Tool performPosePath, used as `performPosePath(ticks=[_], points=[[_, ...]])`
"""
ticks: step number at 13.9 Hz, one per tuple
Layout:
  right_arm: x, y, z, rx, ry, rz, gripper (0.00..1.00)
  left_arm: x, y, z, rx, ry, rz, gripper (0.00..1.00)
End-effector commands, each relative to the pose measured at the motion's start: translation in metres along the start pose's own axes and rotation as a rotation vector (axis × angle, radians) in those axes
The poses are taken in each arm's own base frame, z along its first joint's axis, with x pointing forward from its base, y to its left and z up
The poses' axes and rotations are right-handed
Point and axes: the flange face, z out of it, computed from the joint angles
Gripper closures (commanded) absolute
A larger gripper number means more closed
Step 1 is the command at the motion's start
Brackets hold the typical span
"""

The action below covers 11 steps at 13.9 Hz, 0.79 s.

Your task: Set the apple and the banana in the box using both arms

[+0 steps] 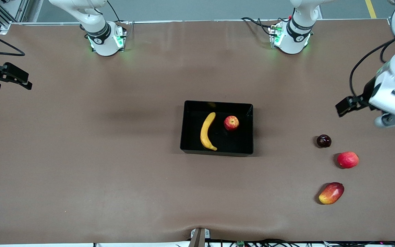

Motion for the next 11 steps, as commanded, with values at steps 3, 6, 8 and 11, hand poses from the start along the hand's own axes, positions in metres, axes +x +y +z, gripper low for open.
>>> performPosePath(ticks=[3, 6, 8, 11], points=[[-0.005, 0.003, -0.002, -0.006, 0.004, -0.006, 0.00, -0.049, -0.031, -0.015, -0.011, 0.004, 0.031, 0.00], [-0.005, 0.003, -0.002, -0.005, 0.004, -0.005, 0.00, -0.049, -0.035, -0.018, -0.050, -0.004, 0.052, 0.00], [-0.005, 0.003, -0.002, -0.006, 0.006, -0.005, 0.00, -0.048, -0.036, -0.016, -0.061, -0.010, 0.093, 0.00], [-0.005, 0.003, -0.001, -0.005, 0.003, -0.005, 0.00, -0.045, -0.038, -0.021, -0.056, 0.003, 0.090, 0.00]])
